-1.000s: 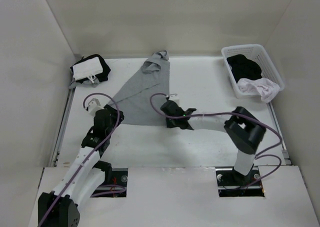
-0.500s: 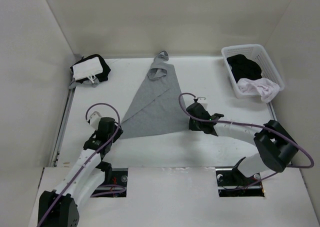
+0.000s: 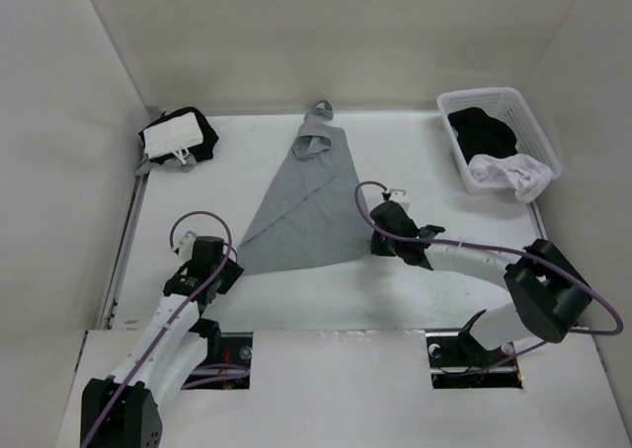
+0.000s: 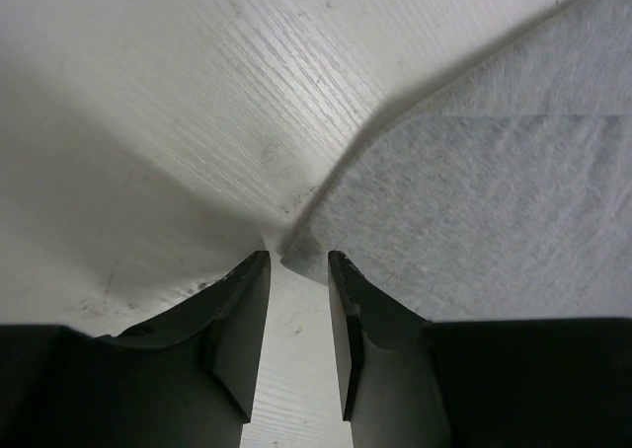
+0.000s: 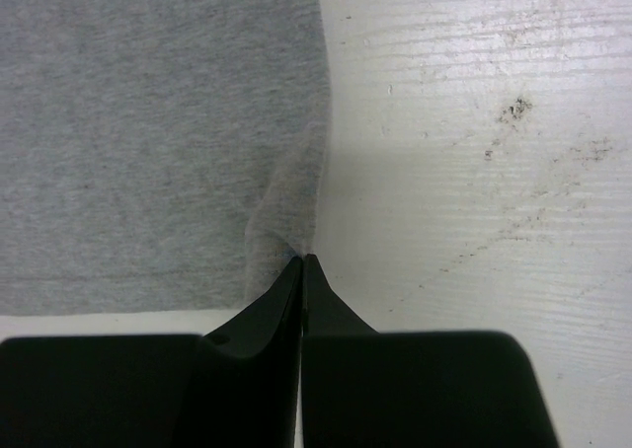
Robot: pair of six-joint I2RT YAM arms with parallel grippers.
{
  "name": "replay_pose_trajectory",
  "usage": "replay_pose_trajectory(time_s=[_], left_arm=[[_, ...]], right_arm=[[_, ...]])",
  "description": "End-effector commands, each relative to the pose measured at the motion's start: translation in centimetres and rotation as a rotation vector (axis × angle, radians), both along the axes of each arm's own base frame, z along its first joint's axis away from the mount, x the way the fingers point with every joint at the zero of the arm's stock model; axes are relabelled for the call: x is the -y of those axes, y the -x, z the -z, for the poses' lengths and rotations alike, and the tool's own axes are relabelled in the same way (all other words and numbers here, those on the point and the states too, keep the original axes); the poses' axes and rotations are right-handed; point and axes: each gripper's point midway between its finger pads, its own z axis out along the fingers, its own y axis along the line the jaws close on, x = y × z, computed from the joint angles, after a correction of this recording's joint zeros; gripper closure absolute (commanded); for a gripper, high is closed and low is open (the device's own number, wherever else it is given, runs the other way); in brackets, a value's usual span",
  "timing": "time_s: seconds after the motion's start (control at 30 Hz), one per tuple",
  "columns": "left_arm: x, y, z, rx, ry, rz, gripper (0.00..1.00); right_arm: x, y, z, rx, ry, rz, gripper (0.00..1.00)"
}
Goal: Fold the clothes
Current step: Flatten the tank top out
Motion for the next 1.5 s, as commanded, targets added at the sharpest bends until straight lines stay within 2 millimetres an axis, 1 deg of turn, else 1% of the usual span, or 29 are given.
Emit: replay_pose_trajectory(time_s=[0.0,0.13,0.2,0.3,0.37,0.47,0.53,0.6,0.67,0.73,0.8,0.83,0.87,0.93,0.97,1.0,1.07,1.1,1.13,1.17,1.2,1.23,1.27,1.3,1.37,1.4,1.43,1.47], left_arm=[[1.0,0.9,0.2,-0.042,0.015,0.047,0.73],[0.8,0.8,0.7,-0.05,0.003,0.039,0.76],[0.8,0.7,1.2,-0.065,0.005,0.038,0.81],[0.7,0.5,1.1,-0.055,0.005,0.03,0.86],[0.4,0.2,0.8,-0.026,0.006,0.013,0.87],[-0.1,-0.7,-0.1,0.041,0.017,-0.01,0.91],[-0.2,-1.4,-0.9,0.099,0.024,-0.005,0.96],[-0.6,-2.1,-1.7,0.146,0.017,-0.011,0.99],[-0.7,-3.3,-3.8,0.214,0.02,-0.002,1.0],[-0.6,-4.7,-7.0,0.303,0.013,0.013,1.0],[-0.2,-6.2,-12.2,0.434,0.011,0.034,1.0],[0.1,-6.6,-14.6,0.491,0.009,0.047,1.0],[0.2,-6.9,-17.5,0.56,0.003,0.058,1.0],[0.5,-6.9,-22.4,0.67,-0.007,0.074,1.0],[0.6,-6.7,-25.7,0.743,-0.013,0.086,1.0],[0.7,-6.2,-29.5,0.825,-0.019,0.092,1.0],[0.5,-4.9,-34.9,0.952,-0.009,0.076,1.0],[0.3,-3.7,-38.4,1.037,0.005,0.061,1.0],[0.2,-2.9,-40.7,1.094,0.016,0.058,1.0],[-0.1,-1.6,-43.9,1.172,0.028,0.051,1.0],[-0.5,-0.5,-46.5,1.234,0.029,0.045,1.0],[-0.9,0.5,-48.7,1.284,0.024,0.035,1.0],[-1.3,1.1,-50.1,1.316,0.013,0.025,1.0],[-1.8,2.0,-52.0,1.357,0.012,0.008,1.0],[-2.4,2.7,-54.1,1.405,0.013,-0.022,1.0],[-2.8,2.9,-54.7,1.422,0.006,-0.041,1.0],[-3.1,3.0,-55.4,1.439,-0.001,-0.056,1.0],[-3.3,2.9,-56.0,1.448,-0.014,-0.071,1.0]], right_arm=[[-0.8,-1.0,-1.2,0.057,-0.046,-0.003,0.99],[-0.8,-1.1,-1.4,0.063,-0.051,-0.001,0.99],[-0.9,-1.0,-1.6,0.067,-0.053,-0.007,0.99],[-1.0,-0.9,-2.0,0.078,-0.061,-0.01,0.99],[-1.0,-0.8,-2.2,0.082,-0.07,-0.011,0.99],[-1.3,-0.4,-2.5,0.09,-0.078,-0.022,0.99],[-1.5,-0.2,-2.7,0.096,-0.081,-0.027,1.0],[-1.6,-0.1,-3.4,0.114,-0.094,-0.031,1.0],[-1.6,0.0,-4.8,0.144,-0.114,-0.032,1.0],[-1.4,0.3,-6.8,0.186,-0.143,-0.033,1.0],[-1.1,0.7,-10.0,0.246,-0.184,-0.034,1.0],[-0.9,1.0,-11.5,0.274,-0.2,-0.033,1.0],[-0.5,1.5,-14.1,0.318,-0.228,-0.03,1.0],[0.1,2.7,-17.9,0.383,-0.263,-0.034,1.0],[0.4,3.6,-20.7,0.429,-0.292,-0.04,1.0],[0.9,4.6,-23.9,0.486,-0.323,-0.043,1.0],[1.9,6.3,-29.3,0.581,-0.371,-0.052,1.0],[2.6,7.4,-32.8,0.639,-0.405,-0.056,1.0],[3.2,8.2,-35.4,0.684,-0.426,-0.056,1.0],[4.1,9.0,-38.3,0.735,-0.445,-0.049,1.0],[4.7,9.5,-40.3,0.766,-0.456,-0.045,1.0],[5.5,10.2,-43.2,0.806,-0.471,-0.034,1.0],[5.8,10.5,-44.7,0.826,-0.467,-0.029,1.0],[6.1,10.8,-46.7,0.853,-0.452,-0.023,1.0],[6.5,11.1,-49.6,0.898,-0.446,-0.027,1.0],[6.1,11.3,-51.3,0.94,-0.442,-0.054,1.0],[6.3,11.1,-52.8,0.986,-0.437,-0.053,1.0],[6.4,11.0,-53.7,1.018,-0.429,-0.048,1.0]])
